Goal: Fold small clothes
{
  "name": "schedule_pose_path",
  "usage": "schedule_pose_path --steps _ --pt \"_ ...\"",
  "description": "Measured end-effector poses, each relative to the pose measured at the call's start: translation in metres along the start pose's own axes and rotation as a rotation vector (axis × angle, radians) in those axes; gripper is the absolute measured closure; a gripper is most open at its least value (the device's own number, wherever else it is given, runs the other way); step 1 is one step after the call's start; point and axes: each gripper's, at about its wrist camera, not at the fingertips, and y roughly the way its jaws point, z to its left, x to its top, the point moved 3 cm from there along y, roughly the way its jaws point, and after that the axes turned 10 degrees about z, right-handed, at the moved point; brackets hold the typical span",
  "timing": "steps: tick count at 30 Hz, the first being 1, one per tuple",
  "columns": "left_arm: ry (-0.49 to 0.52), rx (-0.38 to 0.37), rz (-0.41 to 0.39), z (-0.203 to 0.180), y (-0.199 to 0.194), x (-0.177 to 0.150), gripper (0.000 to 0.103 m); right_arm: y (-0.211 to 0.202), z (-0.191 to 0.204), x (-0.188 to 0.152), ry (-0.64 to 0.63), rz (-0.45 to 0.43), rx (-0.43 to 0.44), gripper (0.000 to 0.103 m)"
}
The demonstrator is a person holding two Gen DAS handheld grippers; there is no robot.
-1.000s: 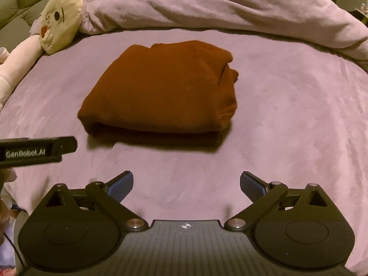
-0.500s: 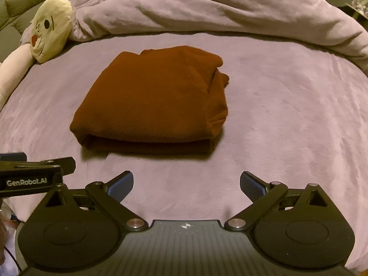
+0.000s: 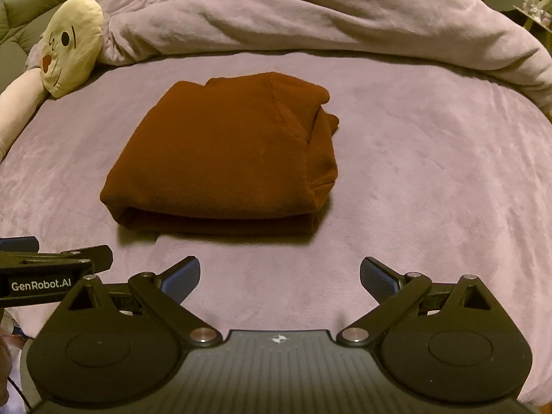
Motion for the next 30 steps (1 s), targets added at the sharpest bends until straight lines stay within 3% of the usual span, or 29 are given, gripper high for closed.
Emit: schedule_pose_path --steps 30 --pt "0.001 0.001 -0.006 -0.0024 -0.0044 -0.0006 0.000 -0.0039 0.0025 -0.0006 -0.011 -0.010 0.008 0.004"
